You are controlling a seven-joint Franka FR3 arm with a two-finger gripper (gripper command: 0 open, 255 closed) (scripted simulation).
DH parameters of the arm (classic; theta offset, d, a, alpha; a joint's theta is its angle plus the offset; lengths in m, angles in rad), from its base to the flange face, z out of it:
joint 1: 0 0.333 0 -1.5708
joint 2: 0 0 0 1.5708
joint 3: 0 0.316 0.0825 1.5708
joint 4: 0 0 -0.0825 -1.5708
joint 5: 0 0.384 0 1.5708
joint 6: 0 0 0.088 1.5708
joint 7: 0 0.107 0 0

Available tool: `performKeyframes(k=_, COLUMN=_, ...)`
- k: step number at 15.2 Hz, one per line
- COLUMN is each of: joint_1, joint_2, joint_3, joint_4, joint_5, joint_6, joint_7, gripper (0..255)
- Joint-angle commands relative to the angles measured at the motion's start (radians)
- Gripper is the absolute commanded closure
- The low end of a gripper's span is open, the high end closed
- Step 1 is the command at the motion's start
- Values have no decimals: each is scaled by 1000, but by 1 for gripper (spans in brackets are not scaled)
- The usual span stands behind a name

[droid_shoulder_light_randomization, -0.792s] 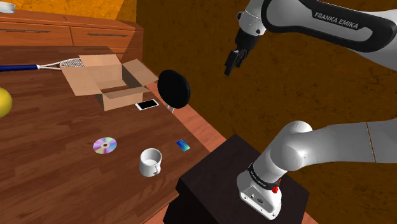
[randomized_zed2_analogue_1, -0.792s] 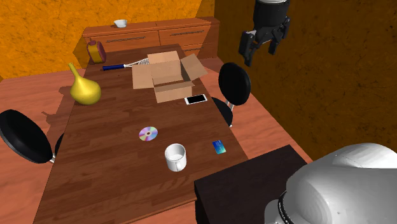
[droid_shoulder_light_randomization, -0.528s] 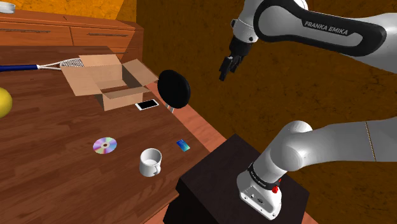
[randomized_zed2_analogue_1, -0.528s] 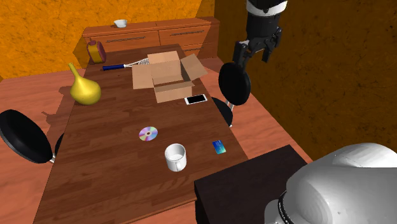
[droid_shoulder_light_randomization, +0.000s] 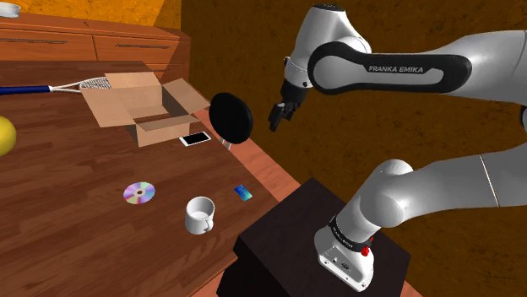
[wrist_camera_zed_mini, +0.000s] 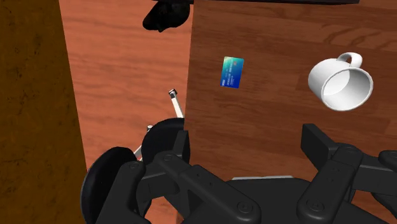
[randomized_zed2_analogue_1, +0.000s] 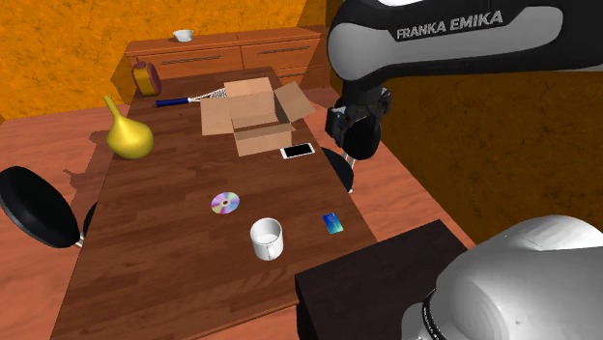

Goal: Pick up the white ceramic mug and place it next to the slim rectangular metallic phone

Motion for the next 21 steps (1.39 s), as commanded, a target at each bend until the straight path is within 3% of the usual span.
performKeyframes(k=1, joint_1=8, joint_2=37, joint_3=17, joint_4=-38, joint_5=14, joint_6=73, joint_7=26, gripper=0)
performKeyframes(k=13, joint_1=37, joint_2=395, joint_3=141, joint_4=-115, joint_5=51, joint_6=497, joint_7=202, gripper=0)
performKeyframes(k=17, joint_1=32, joint_2=559, joint_3=184, joint_4=-92, joint_5=8, joint_6=632, joint_7=289, gripper=0)
performKeyframes(k=21, joint_1=35, joint_2=735, joint_3=204, joint_4=-44, joint_5=-96, joint_6=749, joint_7=414, gripper=0)
